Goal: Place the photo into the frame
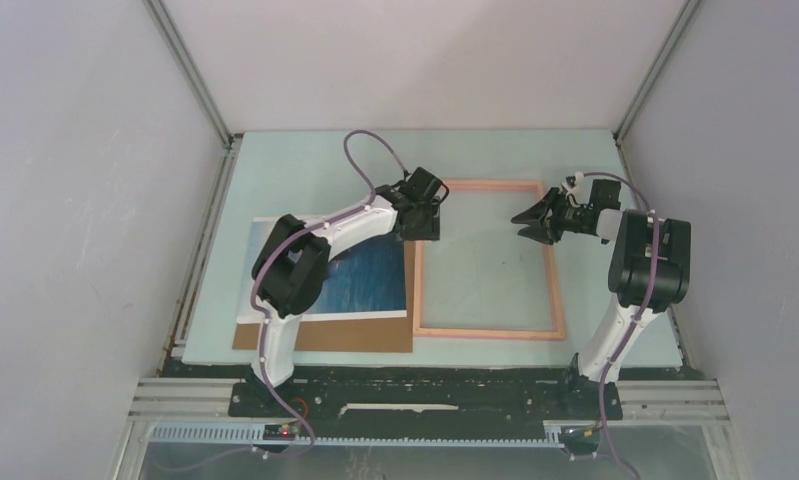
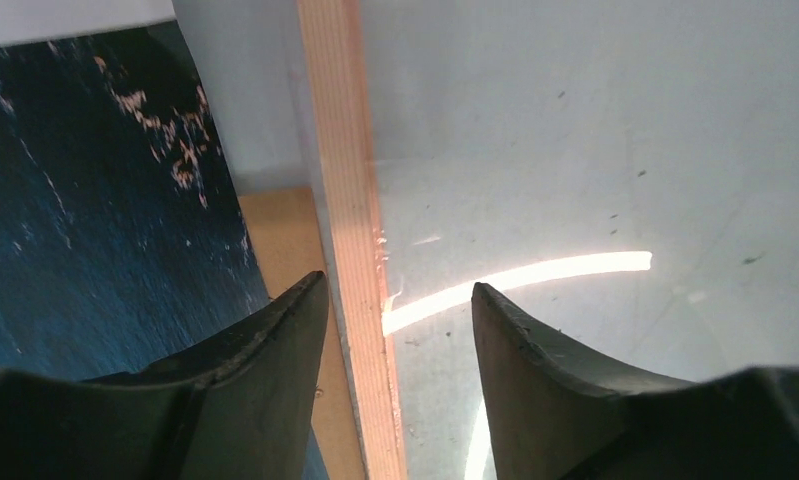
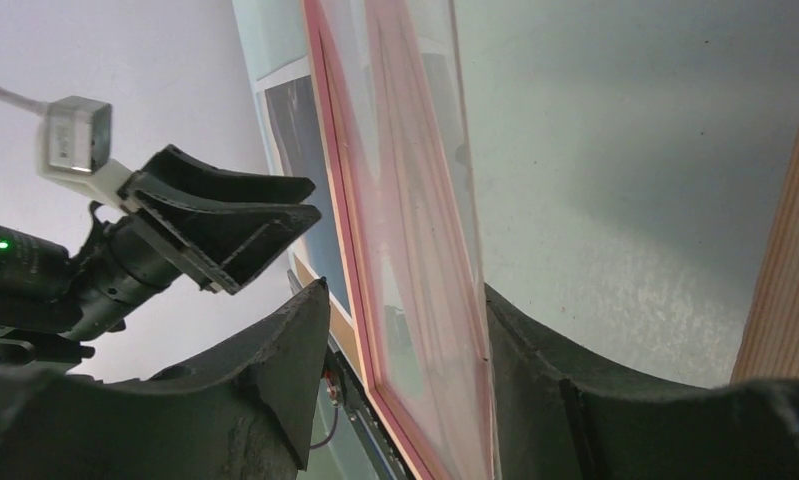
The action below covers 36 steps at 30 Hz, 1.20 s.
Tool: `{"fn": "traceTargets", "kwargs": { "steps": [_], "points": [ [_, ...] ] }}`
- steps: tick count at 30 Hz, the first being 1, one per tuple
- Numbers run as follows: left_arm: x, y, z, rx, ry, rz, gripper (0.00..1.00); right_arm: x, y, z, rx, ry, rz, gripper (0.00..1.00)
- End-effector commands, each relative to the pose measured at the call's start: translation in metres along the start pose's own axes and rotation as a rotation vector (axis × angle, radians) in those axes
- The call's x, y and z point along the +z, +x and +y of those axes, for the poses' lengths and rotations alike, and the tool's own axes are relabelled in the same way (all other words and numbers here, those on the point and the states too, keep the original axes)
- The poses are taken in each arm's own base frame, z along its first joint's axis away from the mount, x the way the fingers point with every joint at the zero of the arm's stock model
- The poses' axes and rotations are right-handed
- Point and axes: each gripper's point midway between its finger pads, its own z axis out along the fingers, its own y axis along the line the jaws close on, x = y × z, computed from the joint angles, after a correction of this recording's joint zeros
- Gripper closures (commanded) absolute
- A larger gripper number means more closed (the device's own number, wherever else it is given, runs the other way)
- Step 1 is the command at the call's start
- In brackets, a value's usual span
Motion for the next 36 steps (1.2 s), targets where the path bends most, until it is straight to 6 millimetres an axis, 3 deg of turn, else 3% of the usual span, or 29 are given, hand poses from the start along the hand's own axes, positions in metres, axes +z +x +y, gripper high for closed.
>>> {"fn": "traceTargets", "kwargs": {
  "steps": [1,4,19,36],
  "points": [
    [0.002,0.002,0.007,0.032,-0.066,0.020,0.39,-0.004,-0.006,0.025,-0.077,-0.039,-0.005,0.39],
    [0.006,0.006,0.010,0.034,-0.077,0.029,0.41,-0.004,-0.006,0.026,-0.081,-0.042,-0.006,0.40],
    [0.023,0.026,0.017,0.024,-0.098,0.083,0.72,-0.001,-0.005,0.025,-0.083,-0.035,-0.002,0.41],
    [0.046,0.069,0.036,0.050,-0.205,0.225,0.80,-0.001,-0.002,0.024,-0.094,-0.003,-0.005,0.39]
  ]
}}
